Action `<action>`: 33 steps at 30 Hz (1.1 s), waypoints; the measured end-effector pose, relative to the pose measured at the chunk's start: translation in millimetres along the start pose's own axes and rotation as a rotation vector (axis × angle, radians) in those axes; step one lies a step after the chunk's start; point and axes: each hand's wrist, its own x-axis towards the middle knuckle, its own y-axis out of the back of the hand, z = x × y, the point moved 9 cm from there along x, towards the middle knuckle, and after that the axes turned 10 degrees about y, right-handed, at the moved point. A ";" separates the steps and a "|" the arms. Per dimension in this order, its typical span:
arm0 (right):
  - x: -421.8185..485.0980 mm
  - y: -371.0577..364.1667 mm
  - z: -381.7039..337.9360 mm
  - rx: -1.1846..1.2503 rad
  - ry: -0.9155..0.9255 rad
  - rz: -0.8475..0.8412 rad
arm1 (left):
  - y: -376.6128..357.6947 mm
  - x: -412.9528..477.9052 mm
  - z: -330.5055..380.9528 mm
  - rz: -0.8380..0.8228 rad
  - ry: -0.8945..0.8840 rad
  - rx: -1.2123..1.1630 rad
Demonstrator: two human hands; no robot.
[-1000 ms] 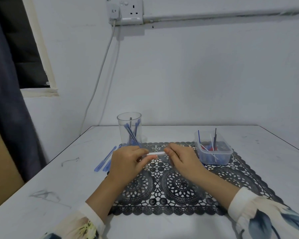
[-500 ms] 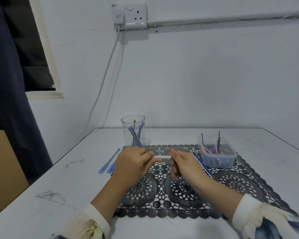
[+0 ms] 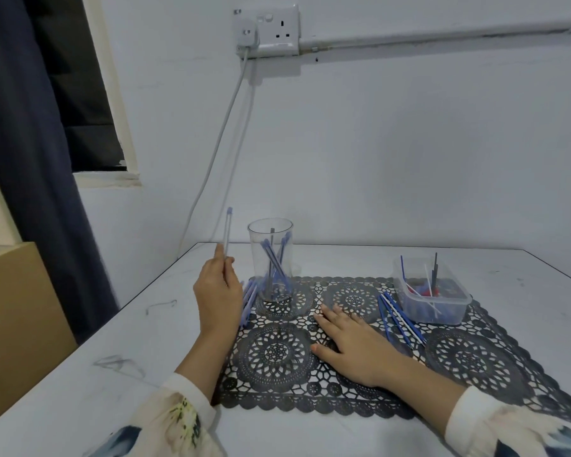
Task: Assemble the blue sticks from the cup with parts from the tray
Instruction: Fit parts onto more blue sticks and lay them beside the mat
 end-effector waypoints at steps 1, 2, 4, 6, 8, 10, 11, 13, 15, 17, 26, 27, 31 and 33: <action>-0.1 -0.4 -0.4 -0.007 -0.002 -0.009 | 1.3 4.1 -11.5 -0.002 0.080 0.029; -0.5 -0.9 0.5 -0.010 -0.005 -0.016 | 0.2 7.5 -22.9 -0.019 0.153 0.057; -0.8 -1.7 0.7 -0.008 -0.006 -0.025 | -2.6 11.5 -41.5 -0.082 0.252 0.114; -0.7 -2.6 1.3 -0.007 -0.005 -0.034 | -12.1 10.8 -56.1 -0.184 0.305 0.191; 0.1 -2.5 1.2 -0.006 -0.002 -0.035 | -26.5 5.9 -69.5 -0.309 0.334 0.276; 0.4 -2.7 1.1 -0.002 -0.003 -0.038 | -40.2 2.1 -81.0 -0.402 0.344 0.316; 0.3 -2.8 1.2 0.001 -0.003 -0.039 | -45.5 0.7 -85.8 -0.434 0.343 0.345; 0.2 -3.0 1.3 0.003 -0.004 -0.041 | -52.6 -0.4 -90.3 -0.478 0.334 0.411; 0.2 -3.3 1.1 0.005 -0.005 -0.043 | -54.7 0.1 -91.6 -0.491 0.333 0.428; 0.1 -3.2 1.2 0.008 -0.007 -0.041 | -54.2 0.2 -91.7 -0.491 0.347 0.423; -0.3 -2.2 1.8 0.017 -0.004 -0.026 | -50.1 -0.8 -86.5 -0.451 0.392 0.348; -0.1 -2.1 2.0 0.017 -0.004 -0.025 | -49.1 -1.3 -85.0 -0.450 0.396 0.326; -0.8 -2.1 2.1 0.025 -0.005 -0.030 | -38.7 0.9 -64.9 -0.385 0.301 0.301; -1.2 -2.1 1.6 0.030 -0.003 -0.029 | -31.8 2.7 -46.2 -0.333 0.229 0.245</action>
